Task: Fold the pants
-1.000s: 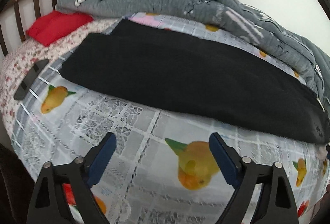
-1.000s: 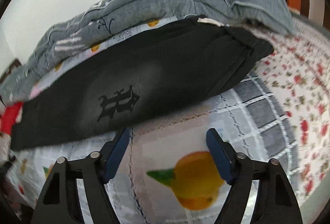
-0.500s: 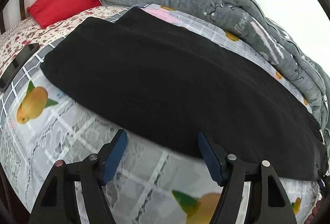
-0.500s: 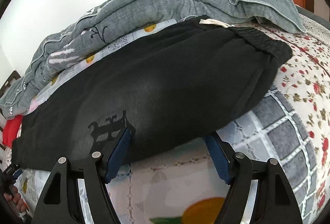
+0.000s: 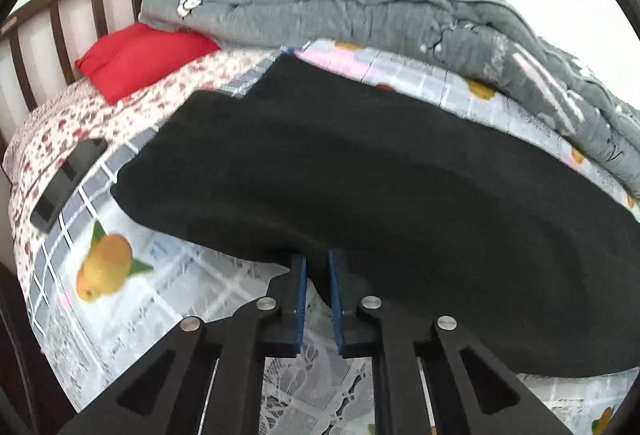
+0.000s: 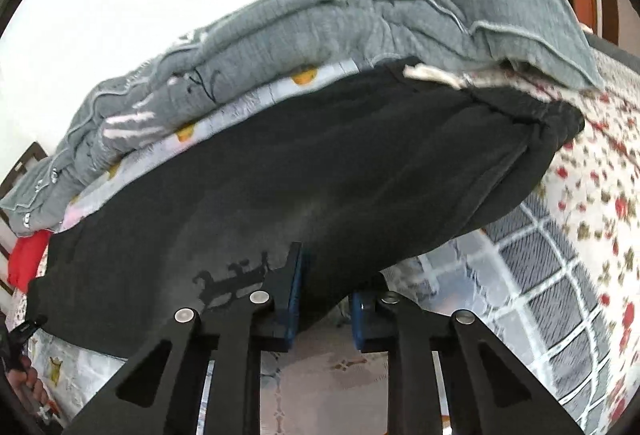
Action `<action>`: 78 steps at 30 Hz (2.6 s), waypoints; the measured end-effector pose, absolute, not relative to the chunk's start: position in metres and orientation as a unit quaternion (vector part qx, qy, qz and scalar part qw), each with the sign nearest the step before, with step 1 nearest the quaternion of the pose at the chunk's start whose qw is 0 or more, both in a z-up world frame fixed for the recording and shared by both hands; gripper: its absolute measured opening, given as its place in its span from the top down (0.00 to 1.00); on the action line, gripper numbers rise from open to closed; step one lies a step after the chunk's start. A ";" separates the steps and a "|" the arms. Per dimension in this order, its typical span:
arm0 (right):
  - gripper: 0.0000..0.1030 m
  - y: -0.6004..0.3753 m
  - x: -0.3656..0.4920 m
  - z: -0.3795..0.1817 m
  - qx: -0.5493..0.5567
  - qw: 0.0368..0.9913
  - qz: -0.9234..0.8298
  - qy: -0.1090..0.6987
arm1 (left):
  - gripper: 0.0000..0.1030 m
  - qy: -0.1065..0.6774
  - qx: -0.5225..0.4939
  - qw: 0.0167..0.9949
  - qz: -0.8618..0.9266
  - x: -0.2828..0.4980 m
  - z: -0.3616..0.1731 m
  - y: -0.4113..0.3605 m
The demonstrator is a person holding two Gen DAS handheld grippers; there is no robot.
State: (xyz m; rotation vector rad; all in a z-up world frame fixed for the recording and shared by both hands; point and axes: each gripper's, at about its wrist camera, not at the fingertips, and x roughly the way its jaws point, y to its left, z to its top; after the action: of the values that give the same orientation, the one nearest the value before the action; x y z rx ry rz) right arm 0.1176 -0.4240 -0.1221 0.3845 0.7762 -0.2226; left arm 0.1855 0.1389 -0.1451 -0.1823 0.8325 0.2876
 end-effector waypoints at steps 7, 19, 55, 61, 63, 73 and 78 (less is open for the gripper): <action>0.83 -0.415 0.134 -0.087 0.159 0.918 -0.100 0.349 | 0.91 0.368 -0.097 0.916 0.126 0.198 -0.112 0.141; 0.87 -0.420 0.198 -0.072 0.157 0.926 -0.101 0.328 | 0.91 0.351 -0.066 0.927 0.118 0.268 -0.097 0.127; 0.55 -0.422 0.170 -0.109 0.116 0.903 -0.143 0.388 | 0.43 0.398 -0.096 0.908 0.092 0.249 -0.131 0.143; 0.52 -0.442 0.142 -0.126 0.150 0.888 -0.144 0.410 | 0.43 0.438 -0.169 0.882 0.048 0.220 -0.164 0.155; 0.52 -0.443 0.143 -0.134 0.165 0.883 -0.137 0.417 | 0.43 0.434 -0.171 0.883 0.045 0.221 -0.164 0.156; 0.52 -0.453 0.183 -0.155 0.235 0.865 -0.125 0.426 | 0.45 0.441 -0.237 0.865 0.032 0.266 -0.170 0.171; 0.60 -0.460 0.209 -0.160 0.241 0.860 -0.136 0.429 | 0.67 0.445 -0.227 0.863 0.068 0.285 -0.172 0.172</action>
State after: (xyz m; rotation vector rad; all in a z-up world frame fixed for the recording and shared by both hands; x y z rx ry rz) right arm 0.2088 -0.4601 -0.1604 0.5053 0.8997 -0.2847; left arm 0.2855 0.1722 -0.1721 -0.4766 0.9337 0.1435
